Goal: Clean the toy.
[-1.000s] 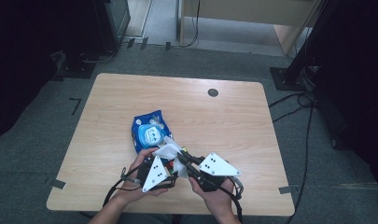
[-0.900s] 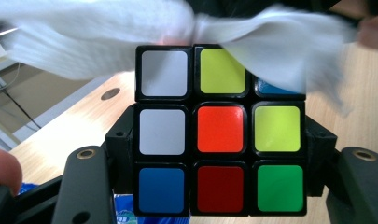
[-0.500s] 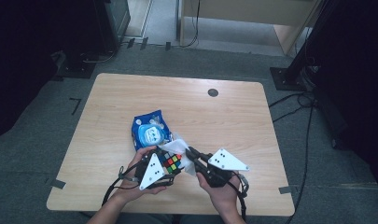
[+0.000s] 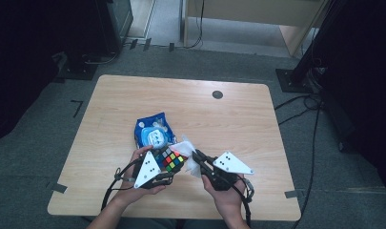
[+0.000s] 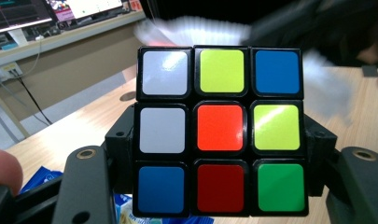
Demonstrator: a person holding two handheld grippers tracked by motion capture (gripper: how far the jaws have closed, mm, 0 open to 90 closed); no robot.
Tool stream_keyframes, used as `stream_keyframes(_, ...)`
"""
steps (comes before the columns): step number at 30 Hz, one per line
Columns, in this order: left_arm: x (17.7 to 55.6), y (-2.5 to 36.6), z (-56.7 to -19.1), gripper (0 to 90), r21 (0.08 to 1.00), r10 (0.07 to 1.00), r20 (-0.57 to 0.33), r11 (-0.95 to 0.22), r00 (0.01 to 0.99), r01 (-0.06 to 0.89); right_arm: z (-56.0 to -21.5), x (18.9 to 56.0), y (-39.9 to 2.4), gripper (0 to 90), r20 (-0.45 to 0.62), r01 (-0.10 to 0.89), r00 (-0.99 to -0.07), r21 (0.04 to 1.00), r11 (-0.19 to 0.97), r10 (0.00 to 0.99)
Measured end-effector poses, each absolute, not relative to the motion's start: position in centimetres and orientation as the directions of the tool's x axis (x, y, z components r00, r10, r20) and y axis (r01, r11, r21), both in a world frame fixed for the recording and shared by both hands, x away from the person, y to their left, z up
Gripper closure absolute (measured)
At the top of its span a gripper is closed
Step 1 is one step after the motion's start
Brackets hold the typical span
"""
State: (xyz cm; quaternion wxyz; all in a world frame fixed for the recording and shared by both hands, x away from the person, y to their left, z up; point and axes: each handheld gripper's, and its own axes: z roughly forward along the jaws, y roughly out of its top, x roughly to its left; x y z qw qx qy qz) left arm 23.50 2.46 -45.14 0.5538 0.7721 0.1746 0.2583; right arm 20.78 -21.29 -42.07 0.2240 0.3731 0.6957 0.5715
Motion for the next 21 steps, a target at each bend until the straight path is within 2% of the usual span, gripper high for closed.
stream_keyframes(3,23.4,2.1,-45.3,34.1,0.944,0.548,0.207,-0.33,0.811,-0.018,-41.0,19.6,-20.2,85.5,0.072,0.187,-0.672,0.979,0.075,0.737)
stream_keyframes(7,22.9,1.8,-45.1,34.1,0.936,0.543,0.24,-0.348,0.805,-0.045,-41.1,19.3,-19.4,85.1,0.052,0.176,-0.691,0.979,0.099,0.721)
stream_keyframes(16,23.1,2.3,-44.8,34.1,0.946,0.553,0.225,-0.32,0.802,-0.044,-44.9,22.7,-22.3,85.2,0.111,0.364,-0.562,0.923,0.125,0.82)
stream_keyframes(21,23.5,2.7,-45.0,34.1,0.946,0.562,0.215,-0.323,0.798,-0.028,-45.9,24.1,-24.9,84.8,0.084,0.395,-0.479,0.91,0.129,0.874)
